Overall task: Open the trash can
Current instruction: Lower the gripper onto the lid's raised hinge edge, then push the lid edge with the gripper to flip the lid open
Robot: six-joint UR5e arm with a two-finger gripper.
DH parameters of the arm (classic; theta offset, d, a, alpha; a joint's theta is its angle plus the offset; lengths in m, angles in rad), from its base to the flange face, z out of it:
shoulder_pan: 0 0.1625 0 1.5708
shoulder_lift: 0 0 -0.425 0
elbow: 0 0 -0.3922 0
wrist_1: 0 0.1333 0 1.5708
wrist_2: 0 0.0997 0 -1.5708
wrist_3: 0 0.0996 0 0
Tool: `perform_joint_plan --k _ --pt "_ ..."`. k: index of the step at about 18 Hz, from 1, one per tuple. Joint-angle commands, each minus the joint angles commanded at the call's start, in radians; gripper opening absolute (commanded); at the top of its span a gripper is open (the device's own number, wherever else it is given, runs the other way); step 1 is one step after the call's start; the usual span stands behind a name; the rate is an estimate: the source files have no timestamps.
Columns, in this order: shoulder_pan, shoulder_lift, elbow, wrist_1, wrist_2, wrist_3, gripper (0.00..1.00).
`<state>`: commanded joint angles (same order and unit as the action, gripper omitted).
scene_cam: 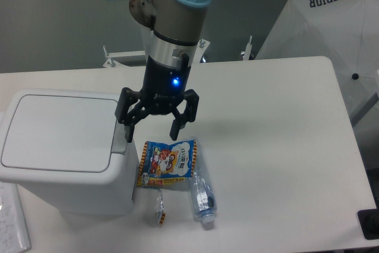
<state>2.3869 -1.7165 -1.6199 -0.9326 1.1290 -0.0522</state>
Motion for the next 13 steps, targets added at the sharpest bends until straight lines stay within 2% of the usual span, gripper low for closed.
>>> perform_joint_plan --k 13 --pt "-0.006 -0.011 -0.002 0.002 0.0 0.002 1.0"
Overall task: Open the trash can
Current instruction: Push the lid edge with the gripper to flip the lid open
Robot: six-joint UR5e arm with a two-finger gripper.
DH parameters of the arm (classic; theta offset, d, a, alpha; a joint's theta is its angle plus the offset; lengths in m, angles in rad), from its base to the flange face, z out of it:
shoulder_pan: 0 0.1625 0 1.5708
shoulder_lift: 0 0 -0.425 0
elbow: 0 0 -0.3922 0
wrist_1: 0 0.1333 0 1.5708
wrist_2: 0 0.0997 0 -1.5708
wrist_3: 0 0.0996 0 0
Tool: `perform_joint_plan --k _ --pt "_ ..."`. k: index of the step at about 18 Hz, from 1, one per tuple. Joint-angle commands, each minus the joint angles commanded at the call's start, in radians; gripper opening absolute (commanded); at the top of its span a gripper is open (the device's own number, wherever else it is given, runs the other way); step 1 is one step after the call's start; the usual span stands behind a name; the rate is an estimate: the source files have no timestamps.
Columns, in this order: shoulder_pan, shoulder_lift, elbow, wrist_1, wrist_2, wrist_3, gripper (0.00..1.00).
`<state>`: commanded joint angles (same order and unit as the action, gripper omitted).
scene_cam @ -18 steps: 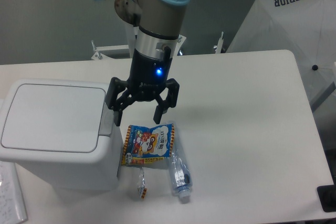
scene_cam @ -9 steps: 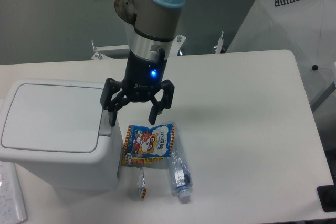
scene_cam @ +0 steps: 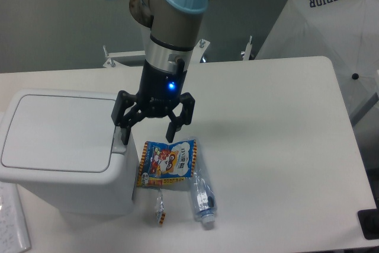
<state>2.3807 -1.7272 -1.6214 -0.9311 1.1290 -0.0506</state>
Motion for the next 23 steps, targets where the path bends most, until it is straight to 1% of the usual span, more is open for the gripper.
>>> perform_joint_plan --k 12,15,17,18,20,23 --pt "0.002 -0.002 0.002 0.0 0.0 0.003 1.0" --pt "0.003 0.006 0.029 0.008 0.0 0.008 1.0" --pt "0.011 0.009 0.057 0.043 0.003 0.015 1.0" --pt "0.02 0.006 0.072 0.073 0.003 0.017 1.0" --pt "0.081 0.009 0.097 0.112 0.003 0.021 1.0" --pt "0.15 -0.002 0.133 0.121 0.024 0.079 1.0"
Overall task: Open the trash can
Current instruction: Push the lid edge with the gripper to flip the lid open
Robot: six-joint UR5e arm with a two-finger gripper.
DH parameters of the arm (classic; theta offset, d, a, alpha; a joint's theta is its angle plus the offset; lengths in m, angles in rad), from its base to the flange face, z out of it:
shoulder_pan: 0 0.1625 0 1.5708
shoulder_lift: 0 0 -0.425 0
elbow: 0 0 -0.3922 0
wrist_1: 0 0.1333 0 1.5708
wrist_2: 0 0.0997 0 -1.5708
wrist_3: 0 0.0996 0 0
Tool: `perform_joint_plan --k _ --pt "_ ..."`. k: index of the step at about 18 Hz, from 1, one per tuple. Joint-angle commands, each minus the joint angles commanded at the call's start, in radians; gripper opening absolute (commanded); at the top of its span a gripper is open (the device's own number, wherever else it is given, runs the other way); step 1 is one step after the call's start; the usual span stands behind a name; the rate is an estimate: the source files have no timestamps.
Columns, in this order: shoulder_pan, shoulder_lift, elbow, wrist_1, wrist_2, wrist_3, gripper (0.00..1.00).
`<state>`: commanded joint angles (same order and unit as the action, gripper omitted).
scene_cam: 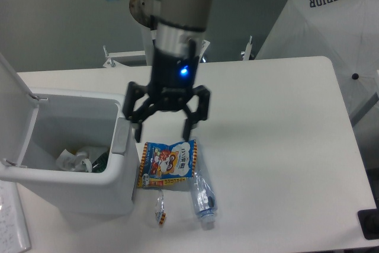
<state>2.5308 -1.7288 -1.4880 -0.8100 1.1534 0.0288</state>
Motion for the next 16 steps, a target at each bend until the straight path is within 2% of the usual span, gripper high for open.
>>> perform_joint_plan --k 3,5,8,11,16 --pt "0.071 -0.005 0.0 0.0 0.054 0.141 1.0" --pt "0.12 -0.029 0.0 0.0 0.057 0.224 1.0" --pt "0.158 -0.037 0.0 -0.005 0.11 0.394 1.0" --pt "0.163 -0.038 -0.006 -0.017 0.19 0.522 1.0" --pt "0.163 -0.034 -0.012 -0.038 0.248 0.605 1.0"
